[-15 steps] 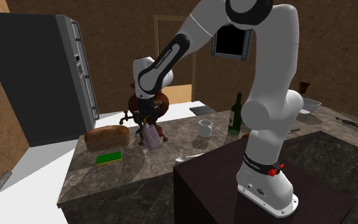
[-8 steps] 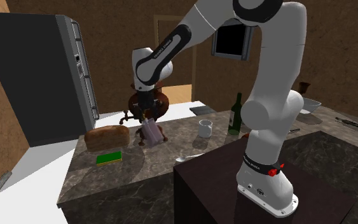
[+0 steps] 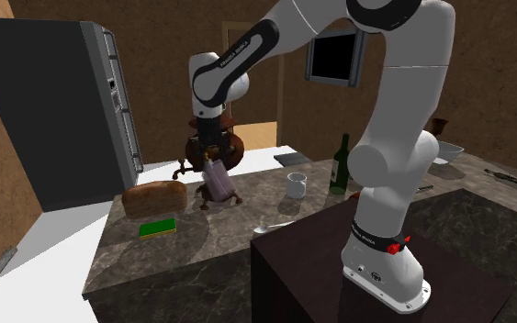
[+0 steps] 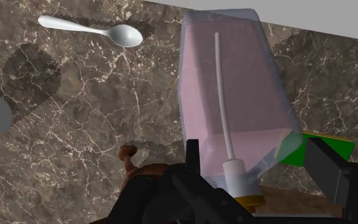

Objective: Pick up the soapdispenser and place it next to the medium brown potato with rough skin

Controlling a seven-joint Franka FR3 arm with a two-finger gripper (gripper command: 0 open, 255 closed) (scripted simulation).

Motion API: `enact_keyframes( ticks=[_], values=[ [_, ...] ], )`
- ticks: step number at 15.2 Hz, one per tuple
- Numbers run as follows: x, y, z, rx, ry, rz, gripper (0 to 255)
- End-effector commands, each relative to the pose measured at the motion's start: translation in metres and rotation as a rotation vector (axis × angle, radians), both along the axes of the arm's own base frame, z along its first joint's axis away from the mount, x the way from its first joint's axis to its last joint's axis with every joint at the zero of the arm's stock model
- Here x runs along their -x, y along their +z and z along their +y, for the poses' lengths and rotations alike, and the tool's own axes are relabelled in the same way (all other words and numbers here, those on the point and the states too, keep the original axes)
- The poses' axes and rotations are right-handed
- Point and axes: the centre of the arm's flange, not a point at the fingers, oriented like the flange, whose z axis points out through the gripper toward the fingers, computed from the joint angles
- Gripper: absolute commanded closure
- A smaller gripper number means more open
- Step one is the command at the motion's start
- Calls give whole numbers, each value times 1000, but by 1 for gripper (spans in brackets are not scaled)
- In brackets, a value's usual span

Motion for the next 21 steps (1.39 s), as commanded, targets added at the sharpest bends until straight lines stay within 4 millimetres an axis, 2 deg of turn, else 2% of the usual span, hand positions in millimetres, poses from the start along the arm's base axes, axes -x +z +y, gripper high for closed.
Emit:
enact_keyframes(
  ticks=[1, 17, 21],
  values=[
    [1, 10, 0, 0, 0, 0, 255],
    [1, 93, 0, 0, 0, 0, 255],
    [7, 93, -52, 0, 0, 0, 255]
  ],
)
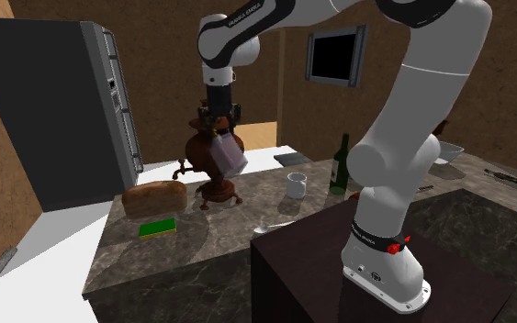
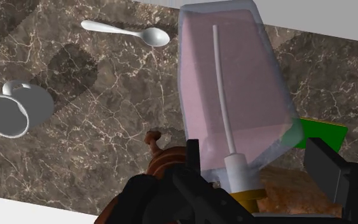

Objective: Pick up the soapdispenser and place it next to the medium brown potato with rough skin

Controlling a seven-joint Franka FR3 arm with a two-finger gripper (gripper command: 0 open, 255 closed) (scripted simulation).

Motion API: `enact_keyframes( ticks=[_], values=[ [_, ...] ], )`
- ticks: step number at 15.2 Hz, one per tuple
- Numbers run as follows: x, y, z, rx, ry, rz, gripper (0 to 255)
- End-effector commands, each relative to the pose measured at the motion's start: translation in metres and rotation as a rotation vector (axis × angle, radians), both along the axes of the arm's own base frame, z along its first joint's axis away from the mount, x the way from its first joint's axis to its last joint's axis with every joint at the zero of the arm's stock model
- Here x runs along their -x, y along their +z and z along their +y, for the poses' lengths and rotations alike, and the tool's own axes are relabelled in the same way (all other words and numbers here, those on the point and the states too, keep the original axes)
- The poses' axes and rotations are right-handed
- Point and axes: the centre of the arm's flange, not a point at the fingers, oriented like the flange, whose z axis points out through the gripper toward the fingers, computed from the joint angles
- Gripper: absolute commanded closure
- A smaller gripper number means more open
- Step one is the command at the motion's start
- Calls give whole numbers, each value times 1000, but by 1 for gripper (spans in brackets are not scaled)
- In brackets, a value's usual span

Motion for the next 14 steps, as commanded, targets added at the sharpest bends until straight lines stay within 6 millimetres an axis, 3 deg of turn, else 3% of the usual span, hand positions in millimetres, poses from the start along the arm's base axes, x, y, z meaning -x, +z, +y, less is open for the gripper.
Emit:
enact_keyframes(
  ticks=[1, 14],
  values=[
    [3, -1, -25, -1, 1, 0, 255],
    [24, 0, -196, -1, 1, 0, 255]
  ],
)
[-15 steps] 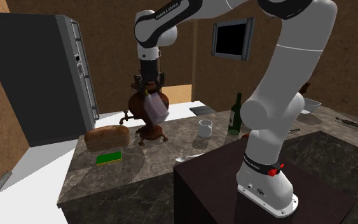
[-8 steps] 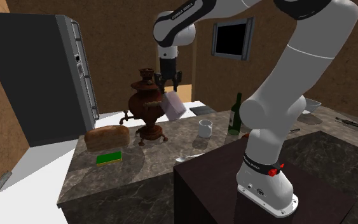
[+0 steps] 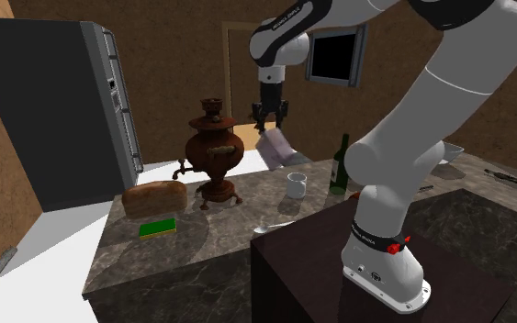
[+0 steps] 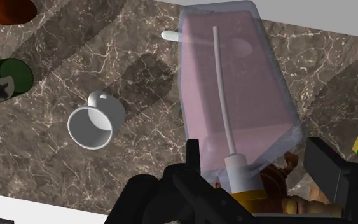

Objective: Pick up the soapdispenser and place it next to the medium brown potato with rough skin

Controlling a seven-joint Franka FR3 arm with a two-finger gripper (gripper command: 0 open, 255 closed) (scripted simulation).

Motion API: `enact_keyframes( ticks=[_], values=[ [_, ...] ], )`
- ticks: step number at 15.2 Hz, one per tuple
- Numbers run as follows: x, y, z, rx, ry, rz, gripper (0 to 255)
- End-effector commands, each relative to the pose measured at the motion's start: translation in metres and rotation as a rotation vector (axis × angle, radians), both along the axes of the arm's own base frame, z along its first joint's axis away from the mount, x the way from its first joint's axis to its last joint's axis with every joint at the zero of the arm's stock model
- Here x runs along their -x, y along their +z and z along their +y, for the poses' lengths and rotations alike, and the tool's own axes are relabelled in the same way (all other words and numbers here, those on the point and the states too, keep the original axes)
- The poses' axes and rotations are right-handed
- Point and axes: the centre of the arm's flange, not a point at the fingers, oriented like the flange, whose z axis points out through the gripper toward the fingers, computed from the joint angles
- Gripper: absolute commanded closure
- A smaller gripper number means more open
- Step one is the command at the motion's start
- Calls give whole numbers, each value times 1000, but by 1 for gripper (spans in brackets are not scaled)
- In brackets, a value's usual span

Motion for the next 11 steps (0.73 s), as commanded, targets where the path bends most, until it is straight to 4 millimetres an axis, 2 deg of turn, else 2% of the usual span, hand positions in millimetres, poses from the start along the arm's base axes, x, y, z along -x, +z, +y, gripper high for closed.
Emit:
enact_keyframes(
  ticks=[1, 11],
  values=[
    [2, -1, -27, 0, 2, 0, 255],
    [18, -1, -158, 0, 2, 0, 255]
  ],
)
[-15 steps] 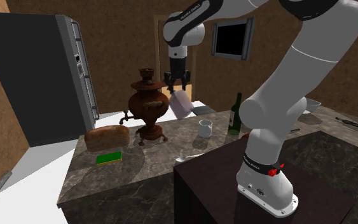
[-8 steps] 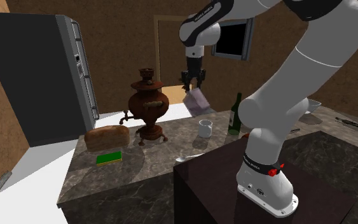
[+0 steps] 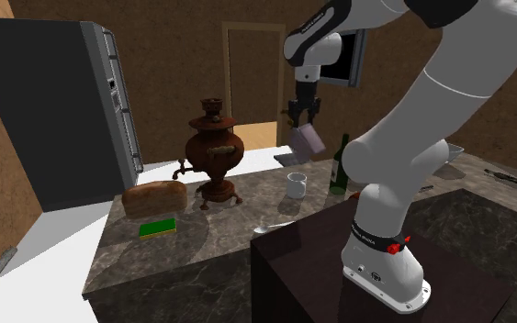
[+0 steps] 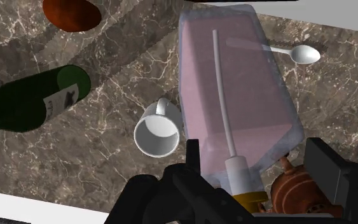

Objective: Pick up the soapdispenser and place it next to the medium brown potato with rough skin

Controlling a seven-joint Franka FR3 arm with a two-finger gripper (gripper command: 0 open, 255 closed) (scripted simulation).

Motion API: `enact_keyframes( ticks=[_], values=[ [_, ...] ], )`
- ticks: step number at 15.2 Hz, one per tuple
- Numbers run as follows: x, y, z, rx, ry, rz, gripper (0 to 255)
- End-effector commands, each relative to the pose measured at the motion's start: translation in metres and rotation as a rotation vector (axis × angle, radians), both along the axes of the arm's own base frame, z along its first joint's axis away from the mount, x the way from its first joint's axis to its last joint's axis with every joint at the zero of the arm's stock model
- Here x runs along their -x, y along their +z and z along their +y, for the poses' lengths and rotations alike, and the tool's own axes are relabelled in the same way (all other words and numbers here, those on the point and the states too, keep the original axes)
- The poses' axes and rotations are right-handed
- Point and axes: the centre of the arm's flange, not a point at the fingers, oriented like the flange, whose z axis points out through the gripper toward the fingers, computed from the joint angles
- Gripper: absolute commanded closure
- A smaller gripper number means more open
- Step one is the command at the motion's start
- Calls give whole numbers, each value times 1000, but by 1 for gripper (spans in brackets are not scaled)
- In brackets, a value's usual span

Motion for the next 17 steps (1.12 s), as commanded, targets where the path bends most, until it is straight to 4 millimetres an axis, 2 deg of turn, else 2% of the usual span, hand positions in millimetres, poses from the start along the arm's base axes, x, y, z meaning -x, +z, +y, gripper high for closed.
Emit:
enact_keyframes(
  ticks=[1, 17],
  values=[
    [4, 1, -26, 0, 2, 0, 255],
    [29, 2, -236, 0, 2, 0, 255]
  ],
)
